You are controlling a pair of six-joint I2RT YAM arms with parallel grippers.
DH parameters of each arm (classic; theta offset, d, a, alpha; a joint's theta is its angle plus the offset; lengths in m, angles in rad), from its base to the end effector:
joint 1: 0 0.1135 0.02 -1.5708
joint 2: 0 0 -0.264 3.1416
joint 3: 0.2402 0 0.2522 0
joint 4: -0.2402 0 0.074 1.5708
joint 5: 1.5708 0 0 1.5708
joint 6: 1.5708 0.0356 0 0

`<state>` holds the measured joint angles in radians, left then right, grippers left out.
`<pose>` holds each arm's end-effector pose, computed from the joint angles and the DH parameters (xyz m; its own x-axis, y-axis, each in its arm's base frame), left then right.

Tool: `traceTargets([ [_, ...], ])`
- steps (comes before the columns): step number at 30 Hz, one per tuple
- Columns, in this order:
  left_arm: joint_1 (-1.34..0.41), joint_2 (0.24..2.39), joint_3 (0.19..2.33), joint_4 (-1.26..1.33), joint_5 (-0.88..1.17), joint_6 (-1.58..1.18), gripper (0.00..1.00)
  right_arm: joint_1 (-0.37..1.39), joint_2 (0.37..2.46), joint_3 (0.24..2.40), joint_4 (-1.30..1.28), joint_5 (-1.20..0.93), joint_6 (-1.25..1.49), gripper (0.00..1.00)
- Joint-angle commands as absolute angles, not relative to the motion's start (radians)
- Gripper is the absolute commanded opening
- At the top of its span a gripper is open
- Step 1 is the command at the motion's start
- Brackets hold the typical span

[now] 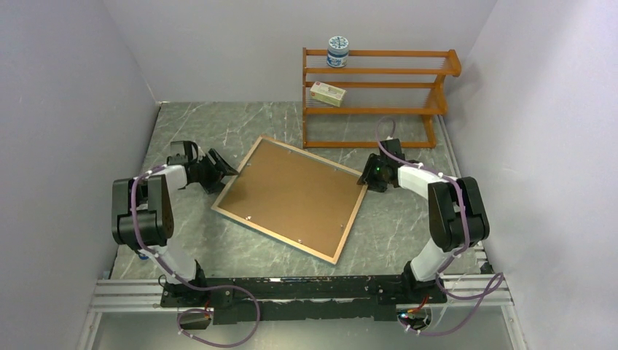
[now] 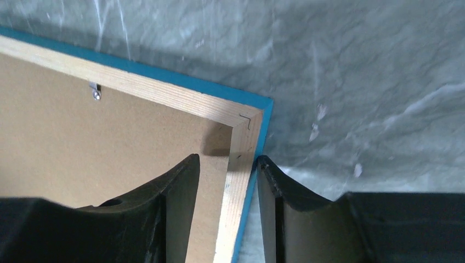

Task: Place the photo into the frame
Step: Adjust the photo frame at the center of the board, then install the photo frame at the center of the board.

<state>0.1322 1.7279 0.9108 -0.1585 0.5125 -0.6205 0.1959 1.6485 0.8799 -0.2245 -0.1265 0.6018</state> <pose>0.3310 0.0264 0.1497 -0.7595 -0.6122 -0.2201 -0.3490 0.6689 -0.6563 0.3110 0.0663 0.1580 -0.8249 0.4089 -0.3903 0.2503 0.8833 0.3963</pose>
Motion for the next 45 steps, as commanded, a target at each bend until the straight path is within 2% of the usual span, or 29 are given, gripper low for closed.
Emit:
traceTargets([
  [1, 0.035, 1.683, 0.779, -0.211, 0.660, -0.742, 0.73, 0.216, 1.661, 0.961, -0.085, -0.247, 0.640, 0.47],
  [6, 0.023, 1.565, 0.686, -0.224, 0.651, -0.751, 0.73, 0.207, 1.644, 0.998, -0.243, -0.138, 0.679, 0.56],
  [12, 0.023, 1.381, 0.693, -0.353, 0.539, -0.719, 0.75, 0.204, 1.503, 0.922, -0.360, -0.069, 0.673, 0.79],
  [18, 0.022, 1.302, 0.719, -0.431, 0.441, -0.669, 0.76, 0.217, 1.334, 0.792, -0.467, -0.081, 0.640, 0.86],
  [24, 0.023, 1.314, 0.707, -0.422, 0.424, -0.661, 0.75, 0.255, 1.226, 0.700, -0.611, -0.038, 0.664, 0.86],
  [27, 0.023, 1.319, 0.699, -0.403, 0.436, -0.665, 0.75, 0.288, 1.217, 0.665, -0.639, -0.075, 0.671, 0.79],
  [32, 0.023, 1.331, 0.700, -0.390, 0.439, -0.676, 0.75, 0.402, 1.213, 0.625, -0.634, -0.075, 0.719, 0.76],
  [39, 0.023, 1.331, 0.692, -0.363, 0.384, -0.698, 0.73, 0.469, 1.297, 0.646, -0.671, 0.154, 0.769, 0.67],
  [45, 0.023, 1.301, 0.705, -0.387, 0.455, -0.663, 0.73, 0.477, 1.322, 0.693, -0.689, 0.205, 0.750, 0.67],
])
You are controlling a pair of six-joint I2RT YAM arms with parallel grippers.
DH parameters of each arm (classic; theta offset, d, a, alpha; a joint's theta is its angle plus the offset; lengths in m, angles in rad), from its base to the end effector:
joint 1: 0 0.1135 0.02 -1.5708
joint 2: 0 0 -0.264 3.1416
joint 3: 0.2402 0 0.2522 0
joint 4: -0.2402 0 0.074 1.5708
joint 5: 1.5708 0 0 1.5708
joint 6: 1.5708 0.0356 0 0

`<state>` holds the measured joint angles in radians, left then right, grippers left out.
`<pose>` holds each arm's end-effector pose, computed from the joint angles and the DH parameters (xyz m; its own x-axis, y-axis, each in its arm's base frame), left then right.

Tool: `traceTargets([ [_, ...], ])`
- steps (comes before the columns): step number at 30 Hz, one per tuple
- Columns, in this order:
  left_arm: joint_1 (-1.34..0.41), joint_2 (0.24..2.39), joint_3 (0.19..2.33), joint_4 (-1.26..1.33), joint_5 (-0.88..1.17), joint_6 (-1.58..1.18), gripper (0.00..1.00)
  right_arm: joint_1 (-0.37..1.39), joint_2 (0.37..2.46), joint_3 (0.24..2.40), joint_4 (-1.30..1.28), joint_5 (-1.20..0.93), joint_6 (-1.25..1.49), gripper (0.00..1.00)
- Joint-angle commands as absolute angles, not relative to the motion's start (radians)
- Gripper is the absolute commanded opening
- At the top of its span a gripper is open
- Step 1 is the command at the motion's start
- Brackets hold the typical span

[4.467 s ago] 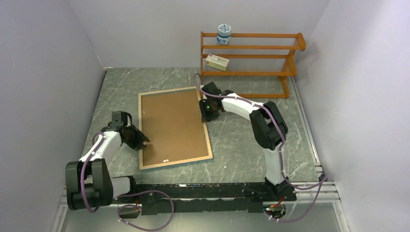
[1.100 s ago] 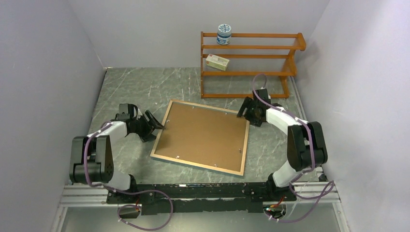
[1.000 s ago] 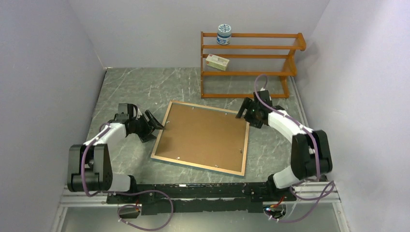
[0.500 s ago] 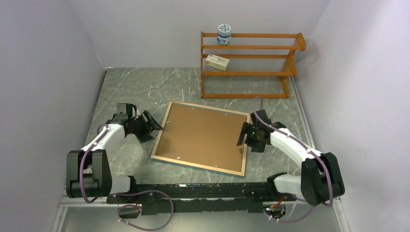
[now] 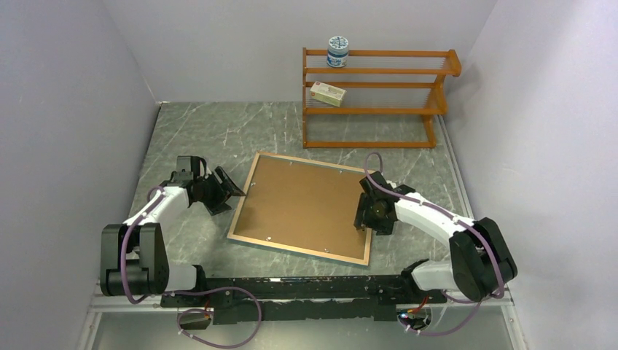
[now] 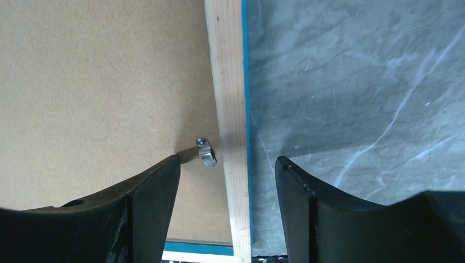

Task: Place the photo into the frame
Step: Install the photo frame at the center of the board.

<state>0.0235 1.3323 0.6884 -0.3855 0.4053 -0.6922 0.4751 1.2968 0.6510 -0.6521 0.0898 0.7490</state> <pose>0.2448 -0.0083 0.1795 -0.7754 -0.6049 -0.1811 -0.4070 0.6981 -0.5890 0.1880 0.0931 0.1627 -0.9227 0.2880 -0.2562 0.2652 0.9567 0.1203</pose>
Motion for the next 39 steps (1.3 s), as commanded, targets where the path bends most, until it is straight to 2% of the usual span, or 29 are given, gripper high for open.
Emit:
traceTargets([
  [1, 0.021, 1.296, 0.707, -0.391, 0.469, -0.656, 0.73, 0.477, 1.326, 0.699, -0.693, 0.213, 0.744, 0.67],
  [4, 0.008, 1.289, 0.709, -0.407, 0.493, -0.641, 0.73, 0.477, 1.331, 0.711, -0.702, 0.232, 0.732, 0.65],
  [9, -0.021, 1.305, 0.696, -0.415, 0.494, -0.636, 0.73, 0.477, 1.335, 0.716, -0.693, 0.205, 0.688, 0.55],
  [12, -0.037, 1.322, 0.699, -0.415, 0.500, -0.638, 0.73, 0.478, 1.342, 0.716, -0.685, 0.168, 0.658, 0.53],
  [16, -0.052, 1.326, 0.699, -0.411, 0.489, -0.636, 0.74, 0.478, 1.350, 0.723, -0.689, 0.150, 0.648, 0.53],
  [25, -0.068, 1.326, 0.692, -0.420, 0.448, -0.620, 0.76, 0.479, 1.366, 0.733, -0.700, 0.057, 0.602, 0.62],
  [29, -0.076, 1.332, 0.682, -0.415, 0.426, -0.622, 0.76, 0.477, 1.375, 0.733, -0.723, 0.045, 0.590, 0.55],
  [35, -0.078, 1.348, 0.675, -0.407, 0.423, -0.624, 0.76, 0.478, 1.388, 0.751, -0.745, 0.144, 0.605, 0.42],
  [39, -0.080, 1.345, 0.674, -0.408, 0.412, -0.620, 0.75, 0.479, 1.396, 0.766, -0.775, 0.228, 0.623, 0.40],
])
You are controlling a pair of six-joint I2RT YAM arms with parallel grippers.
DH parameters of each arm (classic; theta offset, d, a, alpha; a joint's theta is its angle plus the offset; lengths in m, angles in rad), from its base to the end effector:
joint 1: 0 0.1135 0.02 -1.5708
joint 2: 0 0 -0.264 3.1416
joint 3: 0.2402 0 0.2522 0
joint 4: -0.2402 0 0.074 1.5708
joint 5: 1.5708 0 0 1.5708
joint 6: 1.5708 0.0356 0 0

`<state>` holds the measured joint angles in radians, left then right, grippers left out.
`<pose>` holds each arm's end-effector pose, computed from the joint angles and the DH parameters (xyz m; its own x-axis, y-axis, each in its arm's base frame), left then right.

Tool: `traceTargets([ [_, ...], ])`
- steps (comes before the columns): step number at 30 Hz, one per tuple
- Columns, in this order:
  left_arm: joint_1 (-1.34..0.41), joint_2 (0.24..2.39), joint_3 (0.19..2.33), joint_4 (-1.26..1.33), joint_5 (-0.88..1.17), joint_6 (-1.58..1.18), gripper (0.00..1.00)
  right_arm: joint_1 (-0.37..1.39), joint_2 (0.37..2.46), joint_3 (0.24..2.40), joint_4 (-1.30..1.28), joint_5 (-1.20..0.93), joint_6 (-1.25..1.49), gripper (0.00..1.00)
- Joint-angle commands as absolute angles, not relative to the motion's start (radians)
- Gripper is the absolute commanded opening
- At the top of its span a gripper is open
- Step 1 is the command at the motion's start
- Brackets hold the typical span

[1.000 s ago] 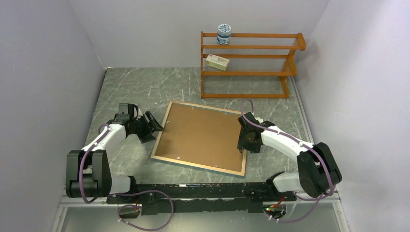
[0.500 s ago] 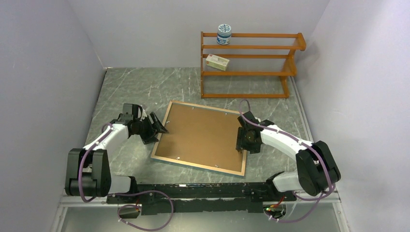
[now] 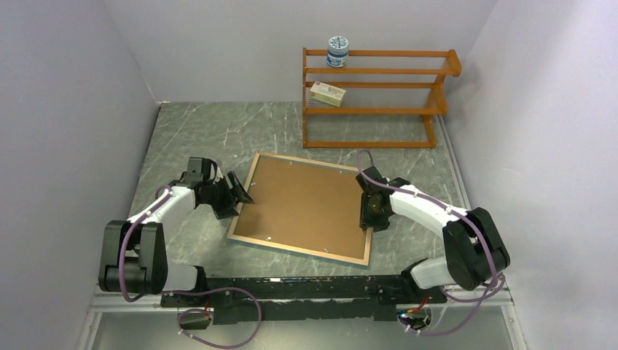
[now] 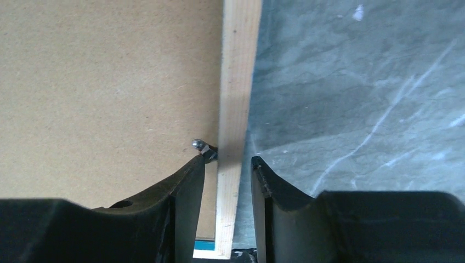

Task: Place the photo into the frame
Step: Install the photo frame at the center of the board.

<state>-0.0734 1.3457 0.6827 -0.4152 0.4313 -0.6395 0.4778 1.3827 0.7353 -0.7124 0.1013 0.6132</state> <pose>0.2396 -0.0325 0.1737 -0.8625 -0.4802 -0.1596 -0.3127 0.7539 -0.5778 0.2016 0.1003 0.1660 -0.9626 0.1463 -0.2282 0.1410 0.9892 0.0397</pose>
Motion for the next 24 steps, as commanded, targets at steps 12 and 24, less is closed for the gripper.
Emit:
traceTargets([
  [12, -0.081, 1.341, 0.674, -0.421, 0.398, -0.618, 0.75, 0.479, 1.409, 0.796, -0.736, 0.219, 0.621, 0.42],
  [24, -0.081, 1.336, 0.696, -0.450, 0.373, -0.634, 0.73, 0.476, 1.214, 0.893, -0.712, 0.093, 0.644, 0.54],
])
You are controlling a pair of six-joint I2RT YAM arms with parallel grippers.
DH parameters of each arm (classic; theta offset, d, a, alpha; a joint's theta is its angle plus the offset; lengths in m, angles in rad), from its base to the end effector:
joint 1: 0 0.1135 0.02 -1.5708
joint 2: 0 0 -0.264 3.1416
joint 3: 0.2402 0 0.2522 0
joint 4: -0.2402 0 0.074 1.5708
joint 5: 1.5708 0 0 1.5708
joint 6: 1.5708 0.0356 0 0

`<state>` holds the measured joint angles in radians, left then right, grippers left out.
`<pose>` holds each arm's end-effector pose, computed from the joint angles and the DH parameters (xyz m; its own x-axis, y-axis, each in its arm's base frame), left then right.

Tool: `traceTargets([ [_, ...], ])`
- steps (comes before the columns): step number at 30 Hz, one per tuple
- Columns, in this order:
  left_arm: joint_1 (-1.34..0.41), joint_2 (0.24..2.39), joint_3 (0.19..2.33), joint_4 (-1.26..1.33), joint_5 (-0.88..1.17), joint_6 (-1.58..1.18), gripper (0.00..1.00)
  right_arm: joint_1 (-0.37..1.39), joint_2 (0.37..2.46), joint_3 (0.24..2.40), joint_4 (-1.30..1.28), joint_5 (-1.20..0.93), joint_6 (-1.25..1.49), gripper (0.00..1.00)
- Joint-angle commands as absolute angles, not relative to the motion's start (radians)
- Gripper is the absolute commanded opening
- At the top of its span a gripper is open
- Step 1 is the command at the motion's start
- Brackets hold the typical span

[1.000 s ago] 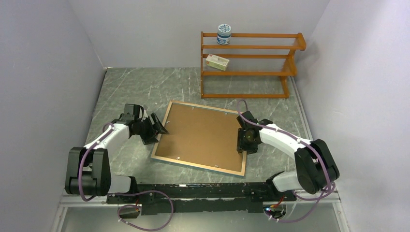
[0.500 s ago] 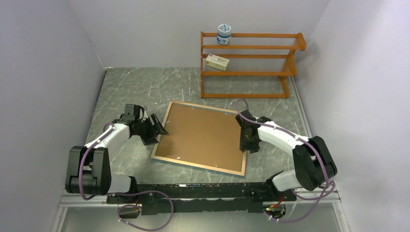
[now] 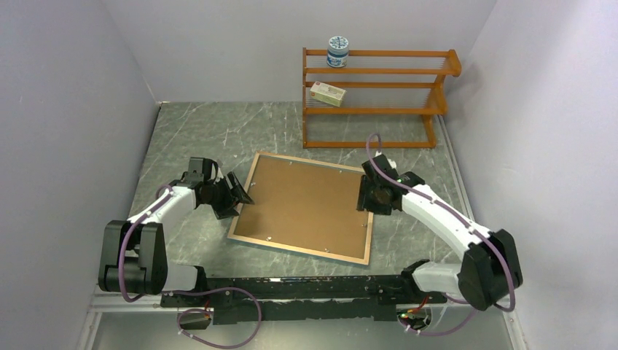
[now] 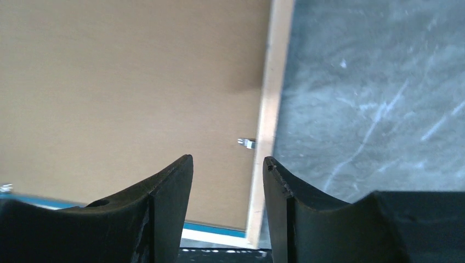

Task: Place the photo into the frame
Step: Install the photo frame at the center of the board.

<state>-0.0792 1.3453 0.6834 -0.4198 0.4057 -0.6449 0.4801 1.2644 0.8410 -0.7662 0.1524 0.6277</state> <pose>0.2393 -0.0331 0.1734 -0.8581 -0.4859 -0.1660 -0.3232 0.7622 -0.5608 0.2056 0.1010 0.2179 -0.9050 0.1832 -0.3839 0.1546 0.9824 0.1044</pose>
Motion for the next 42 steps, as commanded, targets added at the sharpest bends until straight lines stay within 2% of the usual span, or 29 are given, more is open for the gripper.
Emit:
traceTargets([
  [1, -0.081, 1.337, 0.696, -0.448, 0.381, -0.637, 0.72, 0.477, 1.217, 0.889, -0.682, 0.063, 0.654, 0.54],
  [5, -0.081, 1.343, 0.689, -0.445, 0.386, -0.641, 0.67, 0.489, 1.272, 0.877, -0.532, -0.055, 0.720, 0.50],
  [10, -0.084, 1.343, 0.663, -0.466, 0.306, -0.653, 0.55, 0.560, 1.381, 0.934, -0.370, -0.137, 0.821, 0.40],
  [16, -0.089, 1.289, 0.672, -0.480, 0.245, -0.653, 0.64, 0.657, 1.541, 1.039, -0.290, -0.161, 0.838, 0.38],
  [21, -0.089, 1.239, 0.772, -0.626, 0.151, -0.651, 0.64, 0.701, 1.629, 1.103, -0.242, -0.165, 0.858, 0.37],
  [26, -0.089, 1.295, 0.740, -0.571, 0.161, -0.655, 0.64, 0.735, 1.752, 1.189, -0.191, -0.179, 0.901, 0.36],
  [29, -0.089, 1.354, 0.716, -0.512, 0.210, -0.664, 0.59, 0.756, 1.828, 1.234, -0.146, -0.175, 0.926, 0.36],
  [31, -0.090, 1.374, 0.700, -0.484, 0.237, -0.656, 0.44, 0.761, 1.870, 1.256, -0.103, -0.185, 0.946, 0.35],
  [33, -0.090, 1.385, 0.702, -0.506, 0.245, -0.651, 0.37, 0.770, 1.910, 1.279, -0.059, -0.207, 0.951, 0.32],
  [39, -0.094, 1.393, 0.669, -0.509, 0.306, -0.644, 0.21, 0.793, 2.028, 1.368, 0.008, -0.233, 0.962, 0.31],
  [42, -0.107, 1.402, 0.657, -0.510, 0.325, -0.655, 0.17, 0.805, 2.084, 1.413, 0.042, -0.222, 0.963, 0.30],
])
